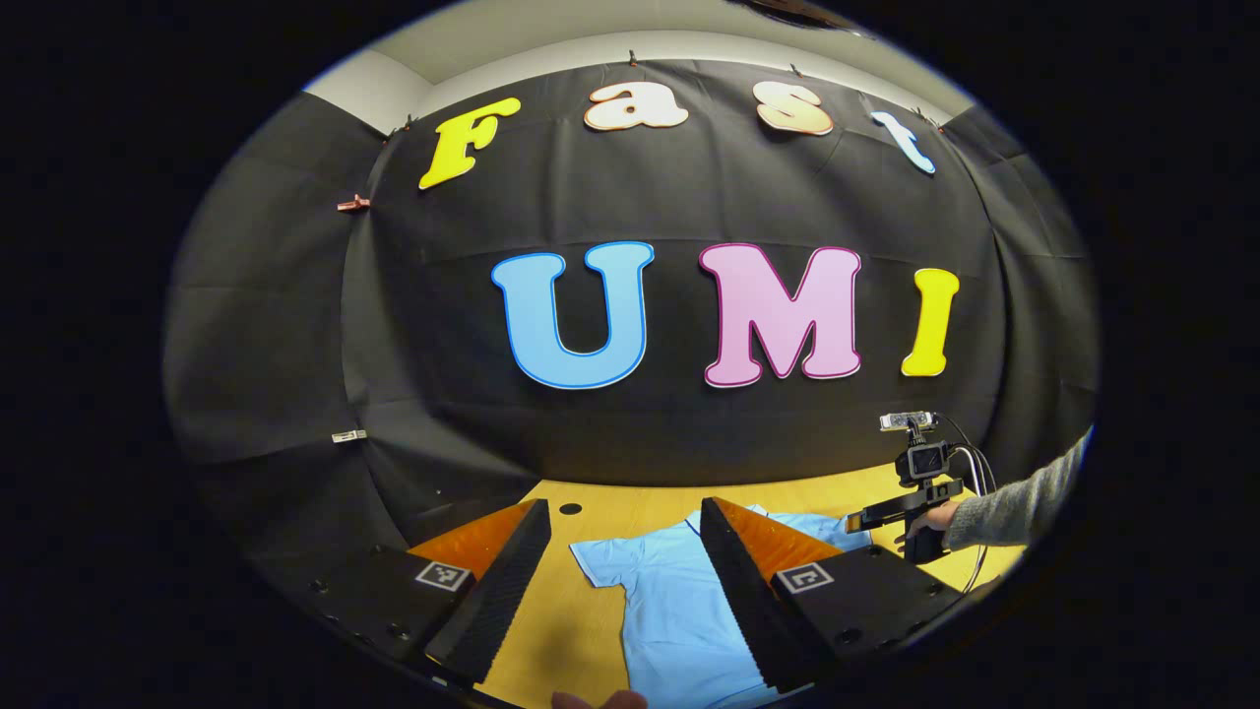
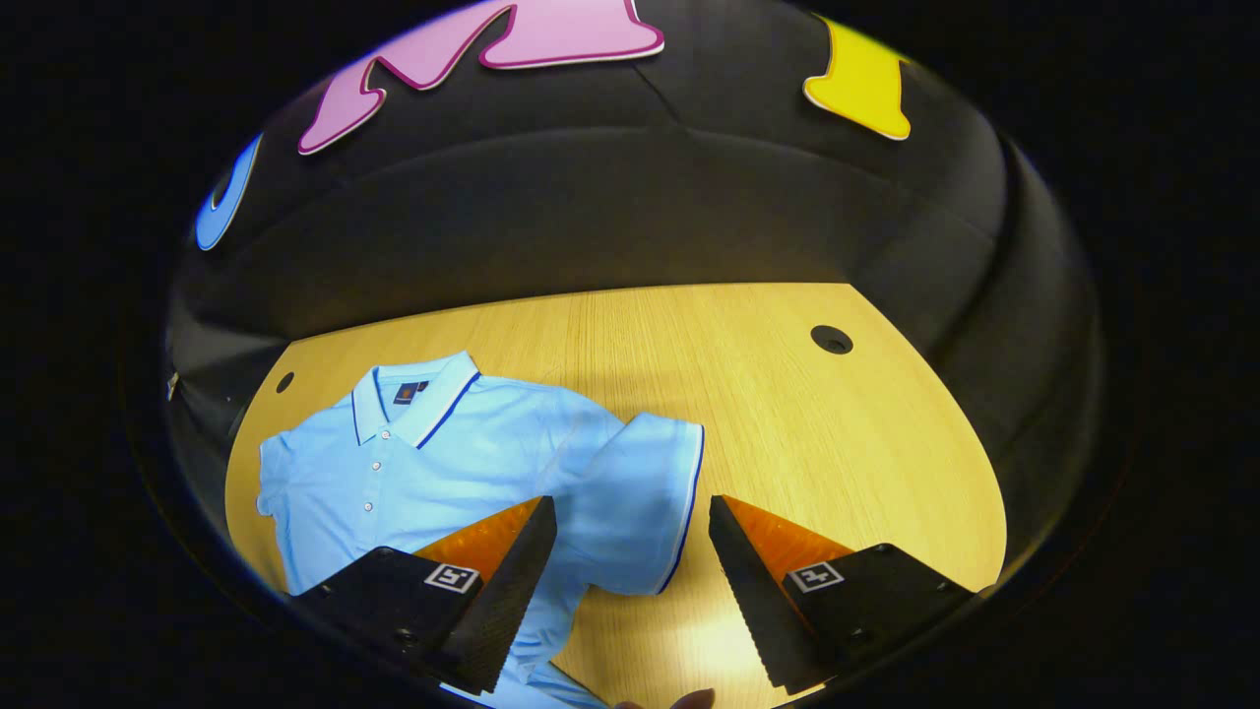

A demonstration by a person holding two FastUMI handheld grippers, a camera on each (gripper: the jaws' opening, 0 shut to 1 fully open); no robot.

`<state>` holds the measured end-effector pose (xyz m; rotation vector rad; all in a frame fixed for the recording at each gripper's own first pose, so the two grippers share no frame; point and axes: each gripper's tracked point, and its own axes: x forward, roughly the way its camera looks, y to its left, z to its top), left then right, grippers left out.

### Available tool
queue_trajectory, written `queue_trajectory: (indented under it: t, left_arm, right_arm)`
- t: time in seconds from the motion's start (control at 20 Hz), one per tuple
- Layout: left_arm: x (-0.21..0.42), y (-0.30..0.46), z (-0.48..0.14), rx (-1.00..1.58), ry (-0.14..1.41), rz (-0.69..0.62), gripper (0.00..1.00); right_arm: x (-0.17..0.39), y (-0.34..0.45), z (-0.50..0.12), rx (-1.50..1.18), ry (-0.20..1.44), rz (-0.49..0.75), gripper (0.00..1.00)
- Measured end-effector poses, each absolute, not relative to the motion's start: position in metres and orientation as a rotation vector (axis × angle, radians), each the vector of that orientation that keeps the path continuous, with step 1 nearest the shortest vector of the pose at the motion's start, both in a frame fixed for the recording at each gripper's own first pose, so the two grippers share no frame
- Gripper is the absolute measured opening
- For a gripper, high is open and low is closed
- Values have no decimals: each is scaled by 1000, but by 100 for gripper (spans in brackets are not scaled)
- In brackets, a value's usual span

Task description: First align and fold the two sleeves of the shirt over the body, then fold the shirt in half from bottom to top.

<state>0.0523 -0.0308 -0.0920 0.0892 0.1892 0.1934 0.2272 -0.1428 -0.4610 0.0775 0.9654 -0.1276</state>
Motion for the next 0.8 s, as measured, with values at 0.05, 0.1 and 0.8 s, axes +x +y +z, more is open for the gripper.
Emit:
queue_trajectory:
  t: [0.05,0.1,0.8]
  left_arm:
    - [53,-29,-93,87,193,196,97]
    - [54,-29,-94,86,197,199,97]
    - [60,-14,-103,89,223,229,97]
  right_arm:
    - [228,-143,-468,76,978,-128,98]
    - [229,-145,-475,77,994,-134,98]
    - [219,-138,-513,111,1133,-171,60]
